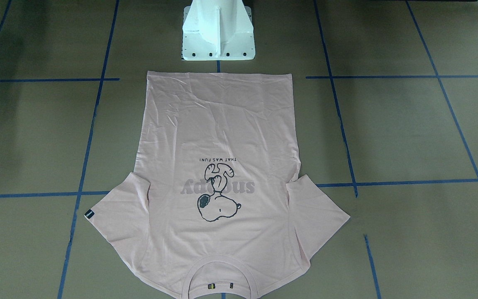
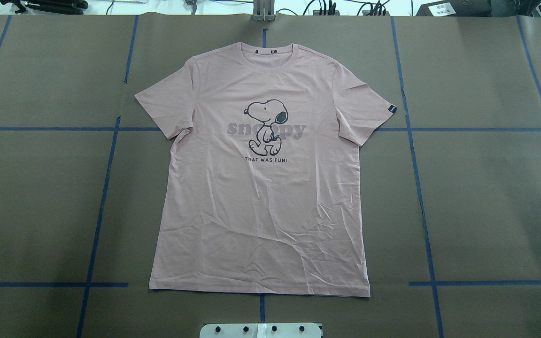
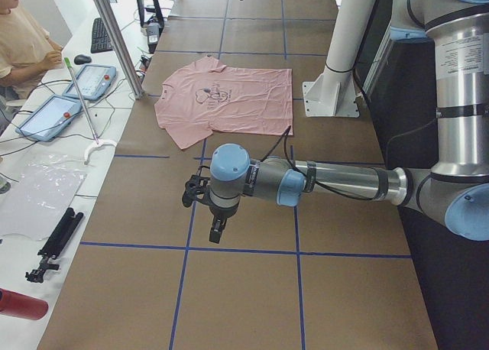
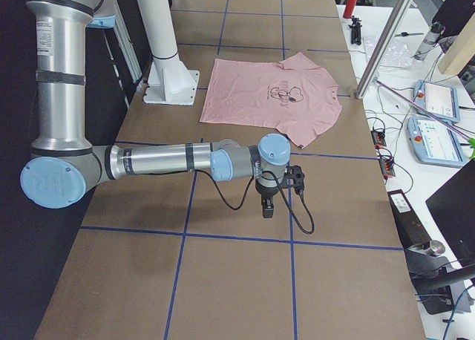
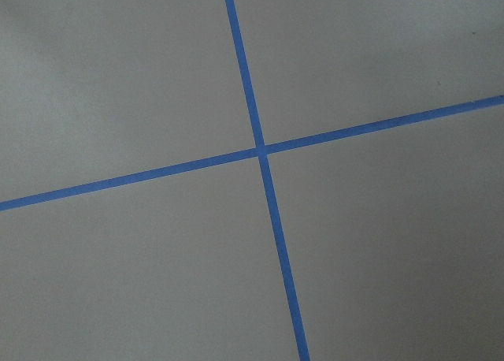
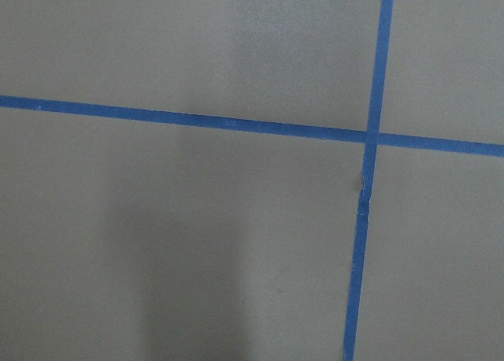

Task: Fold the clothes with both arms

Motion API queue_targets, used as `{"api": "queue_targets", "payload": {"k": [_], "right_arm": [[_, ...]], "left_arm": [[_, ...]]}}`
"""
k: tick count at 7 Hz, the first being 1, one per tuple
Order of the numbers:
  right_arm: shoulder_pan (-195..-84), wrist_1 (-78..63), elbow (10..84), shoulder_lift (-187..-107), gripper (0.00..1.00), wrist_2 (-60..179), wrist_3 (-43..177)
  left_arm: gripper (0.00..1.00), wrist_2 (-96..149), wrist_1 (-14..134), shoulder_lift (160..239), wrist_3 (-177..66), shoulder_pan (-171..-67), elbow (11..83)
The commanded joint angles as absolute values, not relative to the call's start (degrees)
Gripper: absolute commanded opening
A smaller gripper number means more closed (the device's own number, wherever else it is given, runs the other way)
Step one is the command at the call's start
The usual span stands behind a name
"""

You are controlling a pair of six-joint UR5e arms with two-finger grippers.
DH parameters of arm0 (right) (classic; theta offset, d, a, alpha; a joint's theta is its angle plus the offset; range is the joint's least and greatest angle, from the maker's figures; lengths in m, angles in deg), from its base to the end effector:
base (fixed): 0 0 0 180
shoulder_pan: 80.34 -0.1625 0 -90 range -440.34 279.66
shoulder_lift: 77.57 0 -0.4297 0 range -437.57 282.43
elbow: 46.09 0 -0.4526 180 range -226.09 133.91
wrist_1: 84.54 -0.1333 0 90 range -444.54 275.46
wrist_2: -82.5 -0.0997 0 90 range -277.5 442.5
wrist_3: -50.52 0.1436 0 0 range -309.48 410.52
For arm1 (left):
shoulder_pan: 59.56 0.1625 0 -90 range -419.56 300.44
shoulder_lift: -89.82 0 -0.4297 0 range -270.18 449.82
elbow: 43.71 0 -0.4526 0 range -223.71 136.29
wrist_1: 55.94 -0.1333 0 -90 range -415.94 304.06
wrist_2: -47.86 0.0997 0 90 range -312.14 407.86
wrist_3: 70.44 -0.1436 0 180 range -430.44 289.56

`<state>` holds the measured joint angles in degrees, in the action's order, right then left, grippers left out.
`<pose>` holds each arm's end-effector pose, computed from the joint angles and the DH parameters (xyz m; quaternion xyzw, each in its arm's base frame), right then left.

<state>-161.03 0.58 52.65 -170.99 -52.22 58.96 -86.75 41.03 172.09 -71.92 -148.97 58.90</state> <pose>-0.0557 -0.5393 0.6322 0.0228 -0.3871 -0.0408 0.9209 -0.0272 -0.5120 0.6294 0.0984 0.3768 0.0558 0.9194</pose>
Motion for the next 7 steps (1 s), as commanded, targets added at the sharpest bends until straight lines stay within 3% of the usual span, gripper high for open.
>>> {"api": "queue_targets", "payload": {"k": [1, 4, 6, 7], "right_arm": [[-161.0, 0.5, 52.5, -171.0, 1.00, -52.3, 58.8], [-159.4, 0.1, 52.7, -170.4, 1.00, -53.5, 58.8], [-153.1, -14.6, 51.0, -170.3, 1.00, -53.8, 61.0], [-149.7, -17.4, 48.7, -165.0, 1.00, -52.9, 71.8]], "left_arm": [[1.00, -87.5, 39.4, 169.5, -72.5, -149.5, 62.8], [1.00, -88.3, 39.5, 169.3, -71.9, -149.3, 64.5], [1.00, -88.4, 39.8, 170.0, -72.0, -149.2, 63.8], [1.00, -88.4, 39.8, 169.4, -72.1, -149.2, 63.9]]}}
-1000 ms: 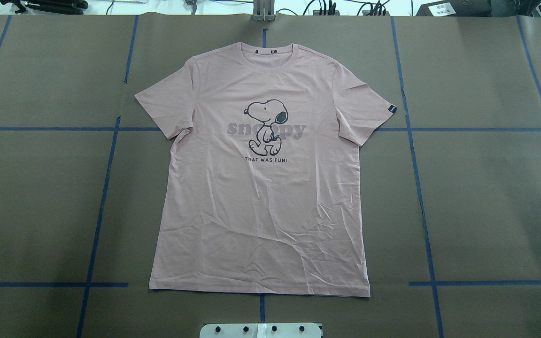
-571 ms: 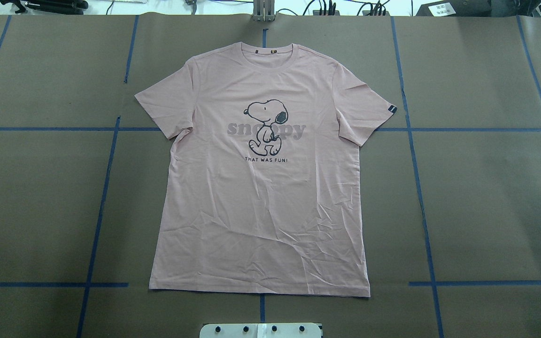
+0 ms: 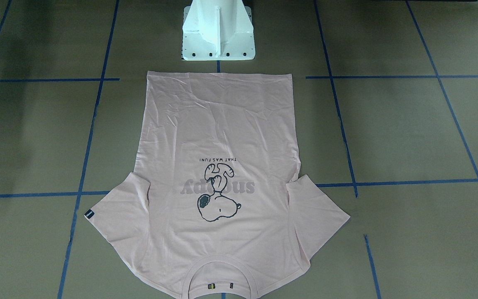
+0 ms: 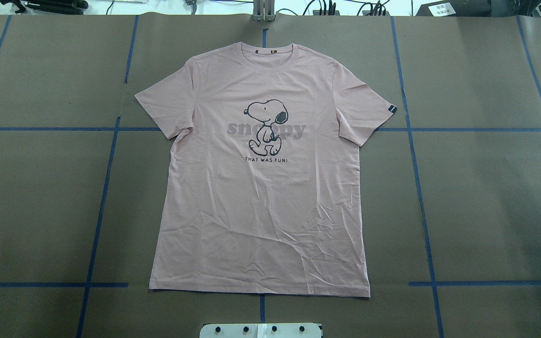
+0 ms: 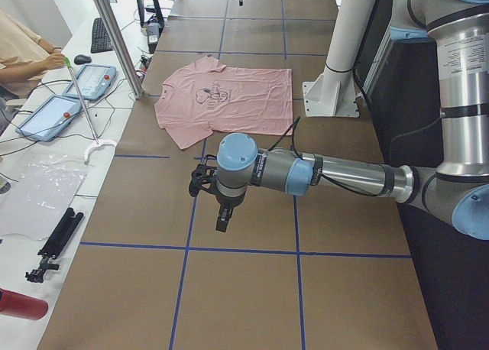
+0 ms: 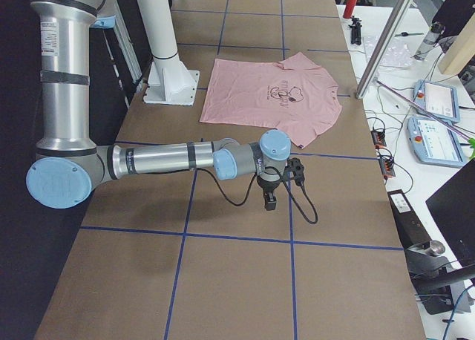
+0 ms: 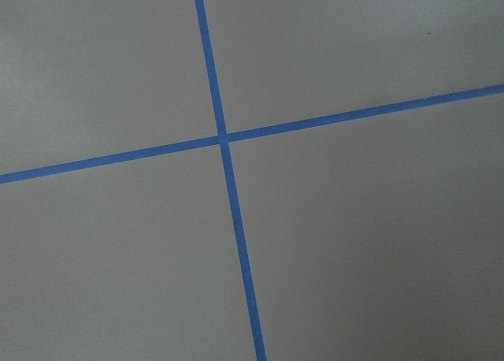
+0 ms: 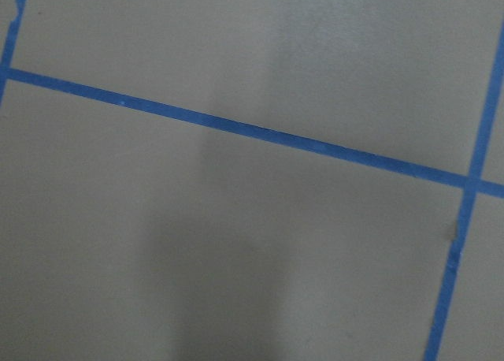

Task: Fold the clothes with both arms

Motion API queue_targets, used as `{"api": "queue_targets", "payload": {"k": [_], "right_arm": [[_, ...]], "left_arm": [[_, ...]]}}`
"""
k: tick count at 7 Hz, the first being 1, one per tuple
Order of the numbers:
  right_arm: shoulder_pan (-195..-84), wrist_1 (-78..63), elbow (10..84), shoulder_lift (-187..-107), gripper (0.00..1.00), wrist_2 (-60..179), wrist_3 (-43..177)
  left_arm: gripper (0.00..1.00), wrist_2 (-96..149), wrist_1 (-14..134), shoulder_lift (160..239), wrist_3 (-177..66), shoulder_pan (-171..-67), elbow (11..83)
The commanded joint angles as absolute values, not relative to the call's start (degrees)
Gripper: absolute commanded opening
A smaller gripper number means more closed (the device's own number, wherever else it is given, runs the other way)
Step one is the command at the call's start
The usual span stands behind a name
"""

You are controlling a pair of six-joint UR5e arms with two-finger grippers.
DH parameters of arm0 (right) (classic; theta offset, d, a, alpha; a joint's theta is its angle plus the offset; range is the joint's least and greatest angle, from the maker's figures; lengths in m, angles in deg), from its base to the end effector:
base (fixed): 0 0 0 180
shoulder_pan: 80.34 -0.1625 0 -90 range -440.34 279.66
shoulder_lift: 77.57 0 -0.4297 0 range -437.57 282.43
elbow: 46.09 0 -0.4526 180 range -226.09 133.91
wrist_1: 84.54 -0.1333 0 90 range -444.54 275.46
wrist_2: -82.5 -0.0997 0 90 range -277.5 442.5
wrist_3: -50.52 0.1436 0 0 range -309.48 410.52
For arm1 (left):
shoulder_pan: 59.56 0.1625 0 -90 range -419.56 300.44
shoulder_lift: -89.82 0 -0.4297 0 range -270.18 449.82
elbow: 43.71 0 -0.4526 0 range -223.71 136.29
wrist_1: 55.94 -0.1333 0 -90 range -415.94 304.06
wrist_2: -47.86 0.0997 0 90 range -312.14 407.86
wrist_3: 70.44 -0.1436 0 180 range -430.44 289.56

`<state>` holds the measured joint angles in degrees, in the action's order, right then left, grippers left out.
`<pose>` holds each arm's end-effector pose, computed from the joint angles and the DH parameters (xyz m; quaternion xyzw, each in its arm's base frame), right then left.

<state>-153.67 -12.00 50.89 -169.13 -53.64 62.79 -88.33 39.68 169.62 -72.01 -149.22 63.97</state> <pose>-0.1348 -0.5540 0.6022 0.0807 -0.4175 -0.1123 0.8981 -0.0268 -0.4925 0.6007 0.1091 0.3885 0.0600 0.9130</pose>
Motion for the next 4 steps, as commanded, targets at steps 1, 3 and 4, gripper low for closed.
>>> {"api": "queue_targets", "payload": {"k": [1, 3, 4], "right_arm": [[-144.6, -17.6, 46.0, -158.5, 1.00, -50.2, 83.3], [-133.6, -17.7, 38.8, -146.0, 0.97, -34.7, 107.0], [-131.4, -18.1, 35.9, -141.6, 0.92, -30.7, 115.5]], "left_arm": [[1.00, -88.4, 39.8, 169.4, -72.1, -149.2, 64.4], [1.00, -88.1, 40.7, 169.4, -72.5, -149.1, 64.0], [1.00, -88.1, 42.3, 169.3, -72.5, -149.1, 63.9]]}}
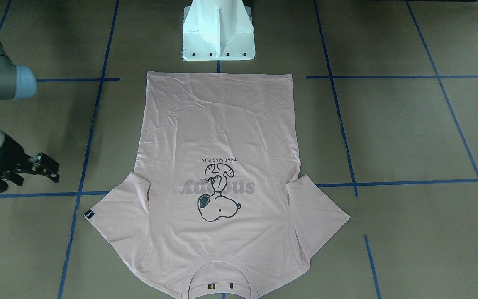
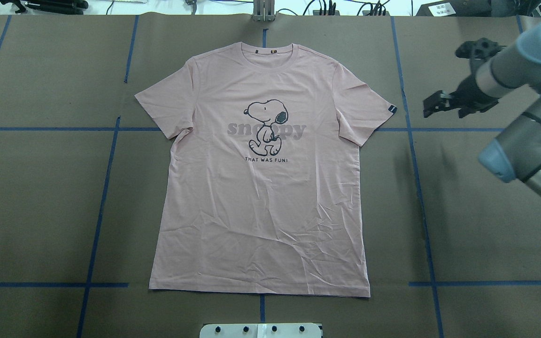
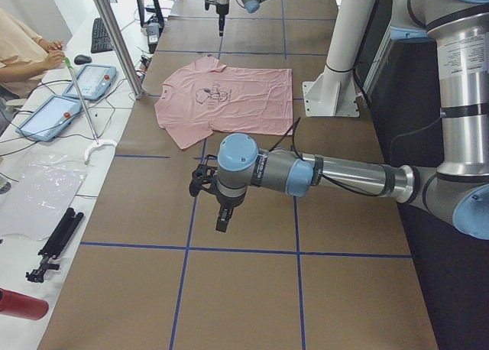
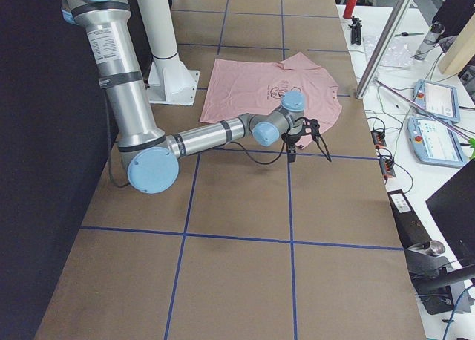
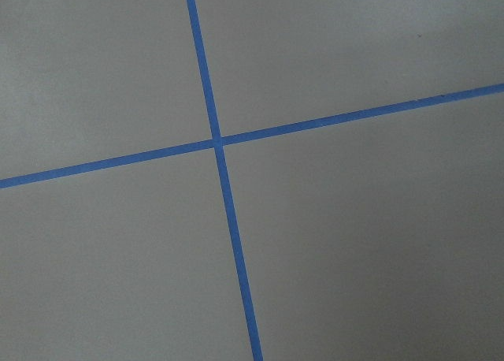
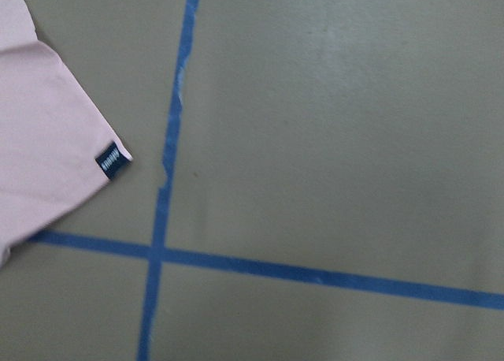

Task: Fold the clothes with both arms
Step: 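Move the right gripper over the shirt's shoulder near the collar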

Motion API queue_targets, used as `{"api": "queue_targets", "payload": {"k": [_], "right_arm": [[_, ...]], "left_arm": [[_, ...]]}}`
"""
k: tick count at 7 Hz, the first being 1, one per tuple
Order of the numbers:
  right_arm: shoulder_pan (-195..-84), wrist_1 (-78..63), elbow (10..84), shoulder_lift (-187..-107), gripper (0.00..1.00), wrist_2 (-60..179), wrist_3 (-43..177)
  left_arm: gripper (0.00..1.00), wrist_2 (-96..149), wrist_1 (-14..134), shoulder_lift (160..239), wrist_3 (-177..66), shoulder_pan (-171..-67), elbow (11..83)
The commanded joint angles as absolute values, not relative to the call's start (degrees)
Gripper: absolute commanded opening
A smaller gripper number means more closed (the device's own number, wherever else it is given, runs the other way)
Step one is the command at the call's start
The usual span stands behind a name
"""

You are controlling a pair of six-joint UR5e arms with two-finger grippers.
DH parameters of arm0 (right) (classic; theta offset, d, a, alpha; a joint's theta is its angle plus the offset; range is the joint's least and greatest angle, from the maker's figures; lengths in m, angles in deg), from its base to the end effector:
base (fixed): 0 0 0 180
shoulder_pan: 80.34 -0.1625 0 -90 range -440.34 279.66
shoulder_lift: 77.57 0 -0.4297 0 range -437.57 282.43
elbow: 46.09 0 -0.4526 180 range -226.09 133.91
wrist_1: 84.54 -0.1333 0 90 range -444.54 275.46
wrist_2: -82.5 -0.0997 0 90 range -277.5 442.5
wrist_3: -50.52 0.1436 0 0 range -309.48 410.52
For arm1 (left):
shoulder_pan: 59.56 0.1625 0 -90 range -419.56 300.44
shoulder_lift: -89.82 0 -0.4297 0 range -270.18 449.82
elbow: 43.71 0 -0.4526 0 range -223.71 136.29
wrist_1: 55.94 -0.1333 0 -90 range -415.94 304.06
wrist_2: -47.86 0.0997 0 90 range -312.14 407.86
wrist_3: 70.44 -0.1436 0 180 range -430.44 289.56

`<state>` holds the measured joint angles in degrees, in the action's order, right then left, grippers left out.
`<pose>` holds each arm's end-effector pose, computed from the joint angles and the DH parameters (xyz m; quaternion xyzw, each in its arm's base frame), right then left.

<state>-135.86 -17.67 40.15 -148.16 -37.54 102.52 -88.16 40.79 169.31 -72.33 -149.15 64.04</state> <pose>-0.3650 -0.6400 0.4801 0.0661 -0.3978 0.0537 0.9135 -0.0265 -0.4916 0.6007 0.1169 0.3865 0.0659 0.9125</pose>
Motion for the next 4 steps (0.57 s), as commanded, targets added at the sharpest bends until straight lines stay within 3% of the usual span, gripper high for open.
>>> {"api": "queue_targets", "payload": {"k": [1, 4], "right_arm": [[-130.6, -19.1, 33.7, -139.4, 0.88, -27.3, 122.2], [-128.6, -23.0, 28.6, -138.5, 0.83, -21.0, 125.6]], "left_arm": [[1.00, -88.1, 42.6, 169.2, -71.9, -149.1, 64.0], [1.00, -88.2, 42.5, 169.2, -71.9, -149.2, 63.6]]}}
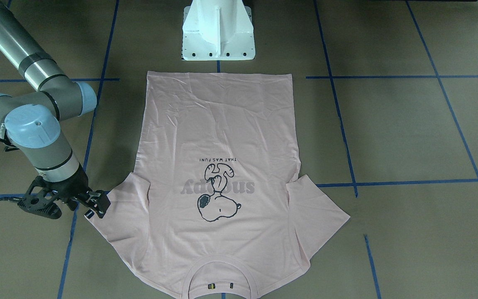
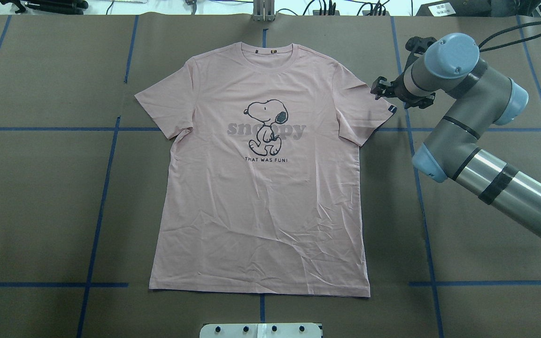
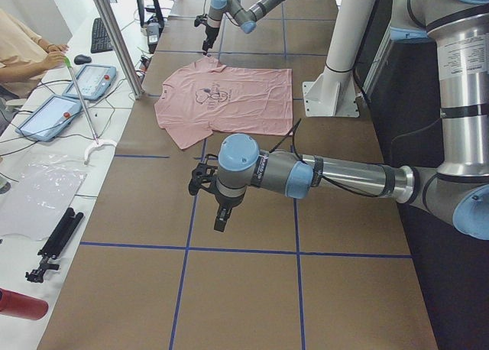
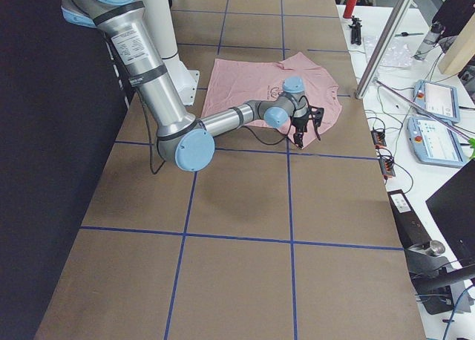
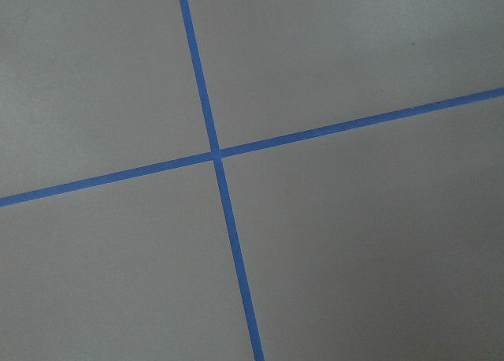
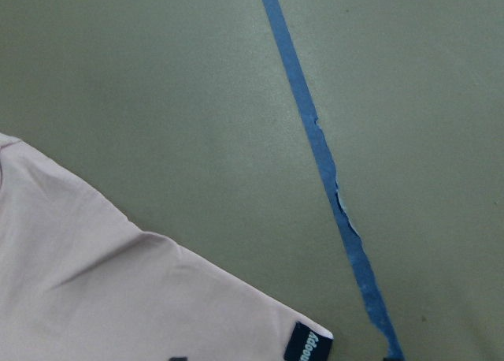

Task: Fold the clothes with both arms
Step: 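Move the right gripper over the shirt's shoulder near the collar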

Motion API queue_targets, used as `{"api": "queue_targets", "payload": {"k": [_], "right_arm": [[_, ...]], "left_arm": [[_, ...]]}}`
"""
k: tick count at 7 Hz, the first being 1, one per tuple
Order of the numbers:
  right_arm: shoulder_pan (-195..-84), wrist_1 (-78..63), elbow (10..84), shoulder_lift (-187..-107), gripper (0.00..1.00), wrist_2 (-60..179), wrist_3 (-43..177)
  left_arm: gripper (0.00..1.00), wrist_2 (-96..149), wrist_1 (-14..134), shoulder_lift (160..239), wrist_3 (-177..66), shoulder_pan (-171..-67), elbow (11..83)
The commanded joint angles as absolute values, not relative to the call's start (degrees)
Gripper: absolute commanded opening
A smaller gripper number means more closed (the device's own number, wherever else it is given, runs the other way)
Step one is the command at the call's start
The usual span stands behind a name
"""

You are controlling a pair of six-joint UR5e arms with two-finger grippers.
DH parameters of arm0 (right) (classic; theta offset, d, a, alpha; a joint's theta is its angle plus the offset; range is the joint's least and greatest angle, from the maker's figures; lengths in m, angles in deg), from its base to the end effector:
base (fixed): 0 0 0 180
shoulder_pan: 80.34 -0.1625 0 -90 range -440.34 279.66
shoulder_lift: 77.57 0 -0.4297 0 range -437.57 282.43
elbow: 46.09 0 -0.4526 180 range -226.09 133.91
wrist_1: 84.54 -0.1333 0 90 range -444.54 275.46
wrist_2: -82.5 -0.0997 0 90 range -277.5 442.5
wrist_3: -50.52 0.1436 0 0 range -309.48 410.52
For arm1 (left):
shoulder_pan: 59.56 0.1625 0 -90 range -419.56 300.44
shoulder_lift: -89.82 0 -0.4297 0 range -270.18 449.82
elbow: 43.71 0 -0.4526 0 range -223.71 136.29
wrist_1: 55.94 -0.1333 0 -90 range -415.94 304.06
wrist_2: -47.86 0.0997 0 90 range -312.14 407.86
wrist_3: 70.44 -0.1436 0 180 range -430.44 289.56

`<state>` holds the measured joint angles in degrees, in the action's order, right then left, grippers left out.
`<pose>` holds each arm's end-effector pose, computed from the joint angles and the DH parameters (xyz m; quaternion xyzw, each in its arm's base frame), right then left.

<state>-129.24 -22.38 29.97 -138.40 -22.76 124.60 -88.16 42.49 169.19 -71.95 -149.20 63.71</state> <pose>-0.4629 -0.6759 0.4519 0.0907 -0.3733 0.2150 0.8979 -0.0269 -0.4927 0.6014 0.1258 0.3862 0.0666 0.9114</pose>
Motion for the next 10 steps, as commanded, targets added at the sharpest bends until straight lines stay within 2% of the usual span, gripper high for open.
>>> {"api": "queue_targets", "payload": {"k": [1, 2, 3, 4, 6, 8, 10], "right_arm": [[-128.0, -22.9, 28.4, -138.2, 0.81, -19.8, 125.8], [-127.5, -22.9, 27.8, -138.0, 0.77, -18.9, 125.8], [-127.4, -22.9, 27.7, -138.0, 0.64, -18.8, 125.8], [-127.5, -22.9, 27.7, -138.0, 0.32, -18.8, 125.8], [-127.5, -23.0, 27.2, -137.9, 0.00, -18.8, 125.8], [-127.5, -23.1, 28.2, -137.8, 0.00, -19.0, 125.9], [-126.7, -22.0, 28.5, -131.7, 0.00, -19.0, 129.2]], "left_arm": [[1.00, -88.2, 42.5, 169.1, -71.8, -149.2, 63.9], [1.00, -88.3, 42.4, 169.0, -71.8, -149.2, 64.0], [1.00, -88.2, 42.4, 169.0, -71.9, -149.2, 63.7], [1.00, -88.3, 42.4, 169.0, -71.9, -149.2, 63.7], [1.00, -88.2, 42.4, 169.0, -71.8, -149.2, 63.6], [1.00, -88.4, 42.4, 169.0, -71.8, -149.2, 63.9], [1.00, -88.3, 42.4, 169.0, -71.8, -149.2, 63.9]]}}
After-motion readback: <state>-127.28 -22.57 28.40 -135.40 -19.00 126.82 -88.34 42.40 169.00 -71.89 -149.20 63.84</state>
